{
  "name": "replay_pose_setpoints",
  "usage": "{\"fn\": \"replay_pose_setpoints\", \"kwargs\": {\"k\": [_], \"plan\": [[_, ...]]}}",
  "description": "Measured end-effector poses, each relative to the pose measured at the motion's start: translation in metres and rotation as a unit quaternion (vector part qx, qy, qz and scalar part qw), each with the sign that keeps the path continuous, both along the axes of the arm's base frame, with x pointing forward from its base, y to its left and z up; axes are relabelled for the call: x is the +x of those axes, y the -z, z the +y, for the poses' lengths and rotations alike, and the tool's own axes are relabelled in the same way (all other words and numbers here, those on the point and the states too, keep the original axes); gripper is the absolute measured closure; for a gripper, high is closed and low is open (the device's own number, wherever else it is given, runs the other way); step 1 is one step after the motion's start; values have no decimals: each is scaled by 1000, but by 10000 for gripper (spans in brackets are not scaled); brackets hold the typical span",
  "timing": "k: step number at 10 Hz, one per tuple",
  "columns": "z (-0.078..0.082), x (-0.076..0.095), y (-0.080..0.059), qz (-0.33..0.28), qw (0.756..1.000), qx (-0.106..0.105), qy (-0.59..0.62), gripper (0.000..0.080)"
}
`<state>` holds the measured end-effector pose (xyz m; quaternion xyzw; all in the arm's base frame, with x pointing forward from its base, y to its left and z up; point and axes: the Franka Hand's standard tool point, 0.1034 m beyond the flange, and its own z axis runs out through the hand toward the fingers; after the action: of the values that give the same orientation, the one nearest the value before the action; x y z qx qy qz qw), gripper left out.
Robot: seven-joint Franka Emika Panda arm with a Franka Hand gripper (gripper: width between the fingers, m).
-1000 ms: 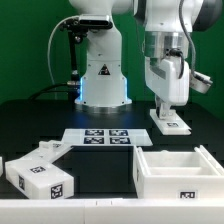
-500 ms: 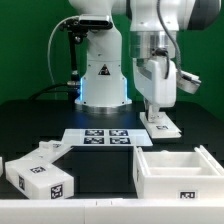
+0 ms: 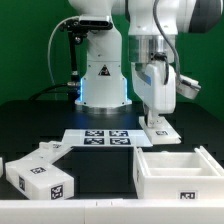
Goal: Assemble cabinet
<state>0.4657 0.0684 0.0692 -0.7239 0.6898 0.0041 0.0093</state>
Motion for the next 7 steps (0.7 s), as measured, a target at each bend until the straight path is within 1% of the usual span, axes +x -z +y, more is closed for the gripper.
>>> {"fn": "replay_pose_setpoints", "kwargs": {"k": [3,4,7], "plan": [[4,2,4,5,1000,-3,-7,735],[8,5,2,3,1000,-2,-8,735],[20,5,1,1,1000,-2,-17,735]]}}
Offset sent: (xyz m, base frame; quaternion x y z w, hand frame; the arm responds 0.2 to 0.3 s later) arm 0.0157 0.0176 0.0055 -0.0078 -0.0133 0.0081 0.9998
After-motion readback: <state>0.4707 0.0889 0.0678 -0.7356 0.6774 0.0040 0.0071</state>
